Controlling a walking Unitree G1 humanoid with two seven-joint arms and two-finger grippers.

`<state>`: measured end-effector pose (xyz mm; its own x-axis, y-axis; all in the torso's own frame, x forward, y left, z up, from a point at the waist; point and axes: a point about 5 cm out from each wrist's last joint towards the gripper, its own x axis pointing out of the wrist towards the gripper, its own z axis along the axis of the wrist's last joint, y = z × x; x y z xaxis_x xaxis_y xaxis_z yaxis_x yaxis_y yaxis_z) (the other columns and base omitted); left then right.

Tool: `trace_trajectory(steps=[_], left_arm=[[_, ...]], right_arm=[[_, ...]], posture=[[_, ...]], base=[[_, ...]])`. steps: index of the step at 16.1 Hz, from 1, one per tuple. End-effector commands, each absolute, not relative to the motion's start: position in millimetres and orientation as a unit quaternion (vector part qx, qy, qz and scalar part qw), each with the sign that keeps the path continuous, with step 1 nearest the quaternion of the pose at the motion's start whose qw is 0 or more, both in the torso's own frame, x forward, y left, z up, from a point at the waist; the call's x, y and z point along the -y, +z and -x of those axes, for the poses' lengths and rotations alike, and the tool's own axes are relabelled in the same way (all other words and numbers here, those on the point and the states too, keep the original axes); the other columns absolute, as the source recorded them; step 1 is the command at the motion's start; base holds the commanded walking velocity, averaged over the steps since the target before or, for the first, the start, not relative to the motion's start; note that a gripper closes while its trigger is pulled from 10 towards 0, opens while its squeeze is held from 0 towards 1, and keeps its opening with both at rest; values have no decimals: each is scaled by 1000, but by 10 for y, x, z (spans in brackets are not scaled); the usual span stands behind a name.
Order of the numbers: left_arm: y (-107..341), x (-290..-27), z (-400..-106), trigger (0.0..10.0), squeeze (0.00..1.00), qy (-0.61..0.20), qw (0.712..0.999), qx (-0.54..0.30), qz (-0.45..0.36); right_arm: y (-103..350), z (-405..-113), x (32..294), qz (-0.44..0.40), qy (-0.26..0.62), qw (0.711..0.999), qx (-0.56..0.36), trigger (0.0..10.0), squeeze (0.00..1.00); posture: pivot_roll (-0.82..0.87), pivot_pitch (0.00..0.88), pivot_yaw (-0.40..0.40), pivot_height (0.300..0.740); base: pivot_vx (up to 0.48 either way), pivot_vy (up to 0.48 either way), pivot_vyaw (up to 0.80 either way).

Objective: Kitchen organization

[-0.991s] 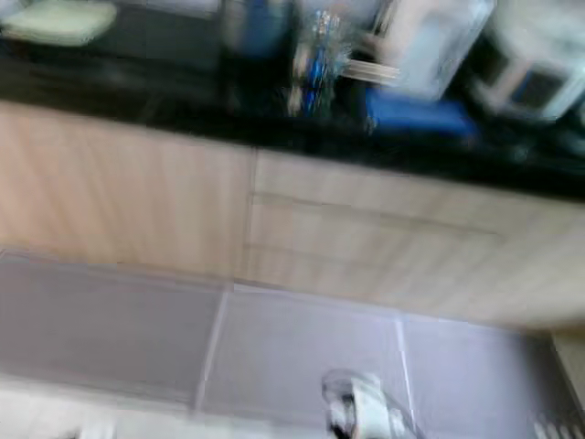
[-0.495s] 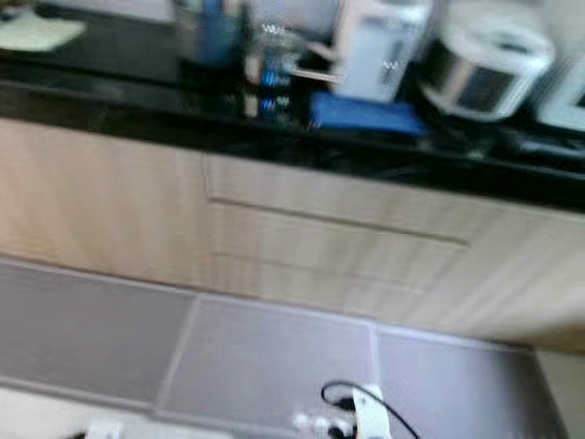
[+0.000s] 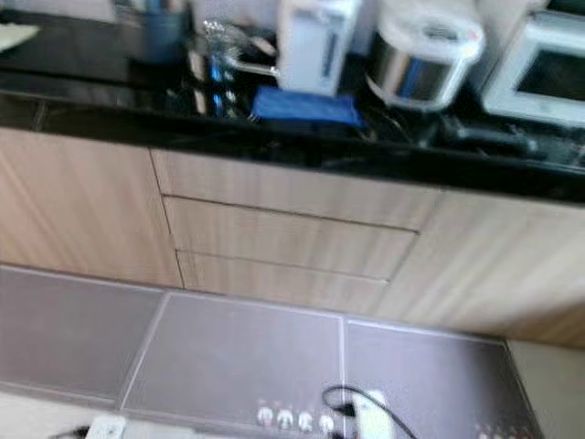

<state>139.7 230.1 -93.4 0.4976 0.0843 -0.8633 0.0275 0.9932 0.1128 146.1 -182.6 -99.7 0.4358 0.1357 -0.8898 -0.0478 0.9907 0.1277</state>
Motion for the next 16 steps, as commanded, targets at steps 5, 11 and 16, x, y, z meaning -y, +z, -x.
trace_trajectory(steps=[5, 11, 16], left_arm=[[-969, -2237, -1345, 10000, 0, -1, 857, -513, -54], [-971, -2275, -1320, 10000, 0, -1, 852, -520, -60], [-894, -2405, -1445, 10000, 0, -14, 854, -512, -89]], right_arm=[[-955, -1583, 1789, -51, 45, 857, -512, 10000, 0], [-955, -1583, 1804, -48, 45, 855, -514, 10000, 0], [-977, -1565, 1656, -65, 44, 854, -514, 10000, 0]], posture=[[9, 3, -112, 740], [45, 14, -91, 740], [70, 0, -8, 740]], base=[[0, -352, 0], [0, -352, 0], [0, -352, 0]])
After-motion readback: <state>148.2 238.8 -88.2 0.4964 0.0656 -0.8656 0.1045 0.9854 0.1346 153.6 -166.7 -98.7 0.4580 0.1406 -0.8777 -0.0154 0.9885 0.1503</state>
